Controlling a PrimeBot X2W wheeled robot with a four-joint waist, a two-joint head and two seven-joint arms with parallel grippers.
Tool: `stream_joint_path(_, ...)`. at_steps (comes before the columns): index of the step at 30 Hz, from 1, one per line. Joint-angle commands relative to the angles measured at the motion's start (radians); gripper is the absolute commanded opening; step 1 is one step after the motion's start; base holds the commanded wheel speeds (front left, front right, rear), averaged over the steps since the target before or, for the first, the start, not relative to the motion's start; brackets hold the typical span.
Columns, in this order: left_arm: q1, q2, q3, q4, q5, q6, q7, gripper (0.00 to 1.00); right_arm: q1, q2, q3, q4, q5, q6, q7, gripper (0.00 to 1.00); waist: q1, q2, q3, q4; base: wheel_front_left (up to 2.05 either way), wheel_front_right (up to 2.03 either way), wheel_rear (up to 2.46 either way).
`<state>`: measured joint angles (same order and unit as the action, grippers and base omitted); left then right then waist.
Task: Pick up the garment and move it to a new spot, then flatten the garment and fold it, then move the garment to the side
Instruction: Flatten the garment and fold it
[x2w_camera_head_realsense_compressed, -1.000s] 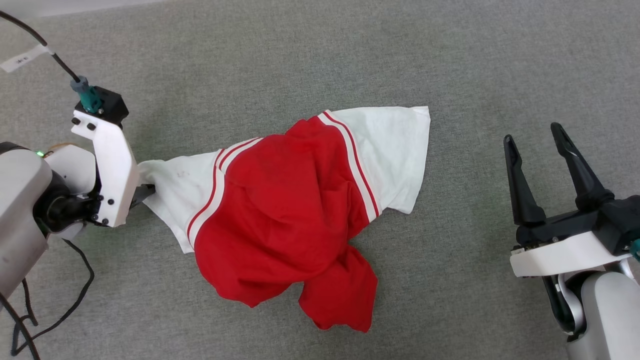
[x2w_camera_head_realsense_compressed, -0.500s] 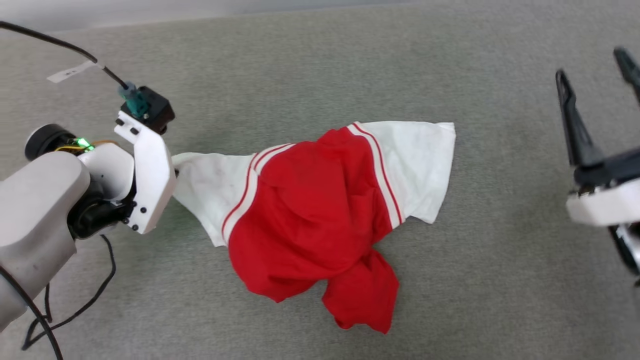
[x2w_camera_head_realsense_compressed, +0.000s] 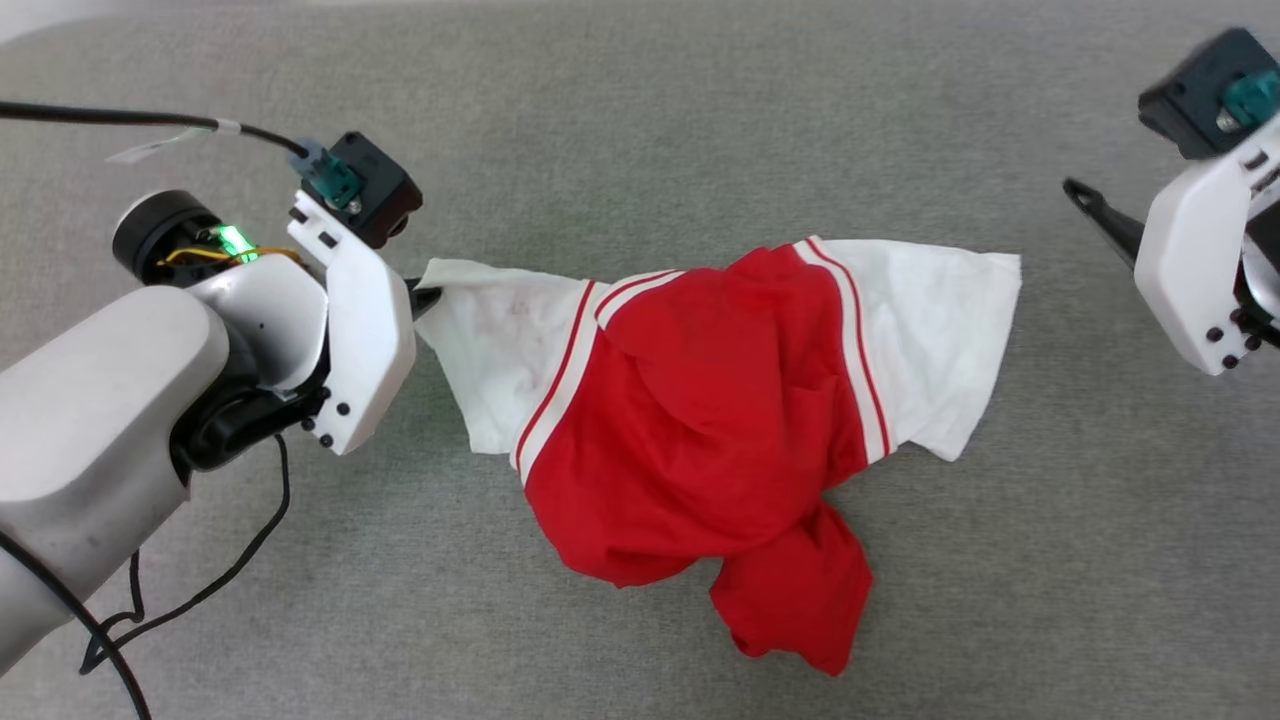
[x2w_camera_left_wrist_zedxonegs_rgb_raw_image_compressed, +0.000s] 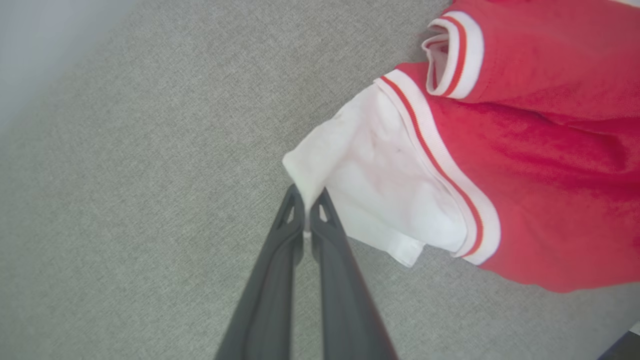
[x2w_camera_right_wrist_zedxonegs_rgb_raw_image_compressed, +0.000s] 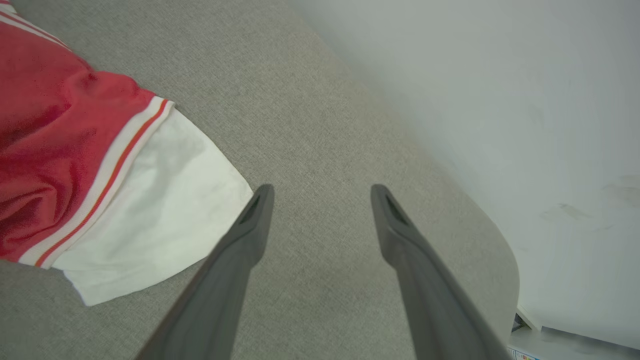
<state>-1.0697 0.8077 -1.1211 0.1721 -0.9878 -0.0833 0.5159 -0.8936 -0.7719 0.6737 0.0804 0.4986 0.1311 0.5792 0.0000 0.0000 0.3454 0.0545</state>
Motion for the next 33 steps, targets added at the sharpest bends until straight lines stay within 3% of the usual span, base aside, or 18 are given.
stream_joint_path(1, -0.013, -0.005, 0.005, -0.01, 0.009, 0.007, -0.007, 0.0, -0.054, -0.017, 0.051, 0.009, 0.07, -0.001, 0.08, 1.0, 0.0, 0.0, 0.024, 0.022, 0.0, 0.0, 0.0)
stream_joint_path(6, -0.032, -0.023, 0.012, -0.036, 0.026, 0.011, -0.027, 0.0, -0.168, -0.044, 0.159, 0.064, 0.25, -0.001, 0.299, 1.0, 0.0, 0.0, 0.075, 0.056, 0.0, 0.0, 0.0)
stream_joint_path(10, -0.049, -0.032, 0.022, -0.047, 0.029, 0.012, -0.044, 0.0, -0.214, -0.029, 0.194, 0.121, 0.321, -0.001, 0.384, 1.0, 0.0, 0.0, 0.122, 0.076, 0.0, 0.0, 0.0)
stream_joint_path(16, -0.067, -0.04, 0.031, -0.048, 0.042, 0.01, -0.065, 0.0, -0.178, 0.011, 0.25, 0.215, 0.352, -0.001, 0.362, 1.0, 0.0, 0.0, 0.175, 0.092, 0.0, 0.0, 0.0)
stream_joint_path(22, -0.063, -0.043, 0.019, -0.032, 0.035, -0.004, -0.068, 0.0, -0.13, 0.034, 0.369, 0.251, 0.376, 0.001, 0.31, 1.0, 0.0, 0.0, 0.177, 0.084, 0.0, 0.0, 0.0)
stream_joint_path(23, -0.06, -0.041, 0.018, -0.027, 0.033, -0.005, -0.066, 0.0, -0.141, 0.036, 0.373, 0.252, 0.381, 0.001, 0.288, 0.42, 0.0, 0.0, 0.17, 0.08, 0.0, 0.0, 0.0)
stream_joint_path(24, -0.058, -0.039, 0.016, -0.024, 0.032, -0.007, -0.065, 0.0, -0.157, 0.037, 0.375, 0.254, 0.381, 0.001, 0.266, 0.0, 0.0, 0.0, 0.161, 0.075, 0.0, 0.0, 0.0)
stream_joint_path(33, -0.042, -0.008, 0.027, -0.021, 0.024, -0.017, -0.104, 0.0, -0.261, -0.004, 0.394, 0.248, 0.39, -0.001, 0.015, 0.0, 0.0, 0.0, 0.028, 0.029, 0.0, 0.0, 0.0)
